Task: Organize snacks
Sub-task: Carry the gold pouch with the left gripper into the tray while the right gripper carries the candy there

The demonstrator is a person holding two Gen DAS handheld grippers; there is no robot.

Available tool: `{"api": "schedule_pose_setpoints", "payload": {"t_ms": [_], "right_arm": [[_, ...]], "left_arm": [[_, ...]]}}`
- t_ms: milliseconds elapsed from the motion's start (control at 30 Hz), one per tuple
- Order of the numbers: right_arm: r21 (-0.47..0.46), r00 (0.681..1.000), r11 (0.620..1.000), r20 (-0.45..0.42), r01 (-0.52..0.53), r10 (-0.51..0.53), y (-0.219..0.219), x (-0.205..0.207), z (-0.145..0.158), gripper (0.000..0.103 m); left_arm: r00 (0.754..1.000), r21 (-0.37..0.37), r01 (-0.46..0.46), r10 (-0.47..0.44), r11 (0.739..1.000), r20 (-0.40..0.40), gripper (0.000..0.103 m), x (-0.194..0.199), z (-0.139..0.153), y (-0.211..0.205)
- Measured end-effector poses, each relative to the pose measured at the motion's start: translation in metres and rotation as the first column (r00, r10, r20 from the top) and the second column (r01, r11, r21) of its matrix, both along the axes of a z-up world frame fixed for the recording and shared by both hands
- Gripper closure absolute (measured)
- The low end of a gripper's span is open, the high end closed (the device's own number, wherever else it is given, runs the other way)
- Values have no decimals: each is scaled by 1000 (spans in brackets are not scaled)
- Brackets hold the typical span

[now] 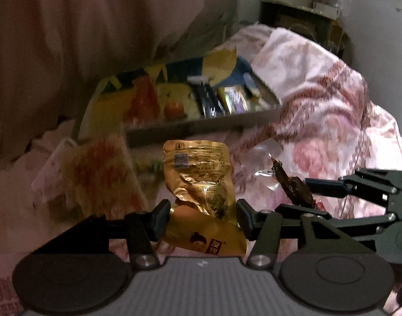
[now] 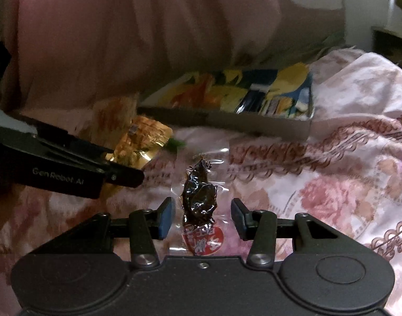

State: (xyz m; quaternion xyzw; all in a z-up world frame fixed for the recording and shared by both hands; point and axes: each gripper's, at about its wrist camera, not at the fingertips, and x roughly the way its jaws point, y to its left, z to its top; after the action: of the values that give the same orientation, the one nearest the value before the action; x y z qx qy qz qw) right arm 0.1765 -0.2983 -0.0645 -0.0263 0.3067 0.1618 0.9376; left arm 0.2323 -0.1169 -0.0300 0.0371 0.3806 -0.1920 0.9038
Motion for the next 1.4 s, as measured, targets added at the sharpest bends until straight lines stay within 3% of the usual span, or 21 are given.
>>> {"api": "schedule_pose_setpoints", "payload": {"t_ms": [233, 467, 633, 1033, 1233, 1400], "right_arm": [[66, 986, 991, 116, 113, -120, -13, 31, 27, 54], [207, 938, 959, 245, 195, -244, -29, 85, 59, 54], [168, 904, 964, 343, 208, -255, -36, 115, 55, 54], [164, 902, 959, 335, 230, -273, -48, 152, 19, 54], [106, 916, 972, 328, 208, -232, -37, 164, 6, 54], [117, 925, 972, 301, 206, -232, -37, 170, -1, 54]], "left_arm": [[996, -37, -23, 26, 999, 81, 44, 42, 29, -14], [990, -87, -61, 72, 994, 119, 44, 104, 44, -22], [989, -83, -89, 98, 993, 111, 44, 145, 35, -27], [993, -51, -106, 109, 993, 45, 44, 184, -4, -48], [993, -14, -110, 110, 994, 32, 44, 190, -10, -54], [993, -12, -119, 120, 993, 22, 44, 194, -13, -55]]}}
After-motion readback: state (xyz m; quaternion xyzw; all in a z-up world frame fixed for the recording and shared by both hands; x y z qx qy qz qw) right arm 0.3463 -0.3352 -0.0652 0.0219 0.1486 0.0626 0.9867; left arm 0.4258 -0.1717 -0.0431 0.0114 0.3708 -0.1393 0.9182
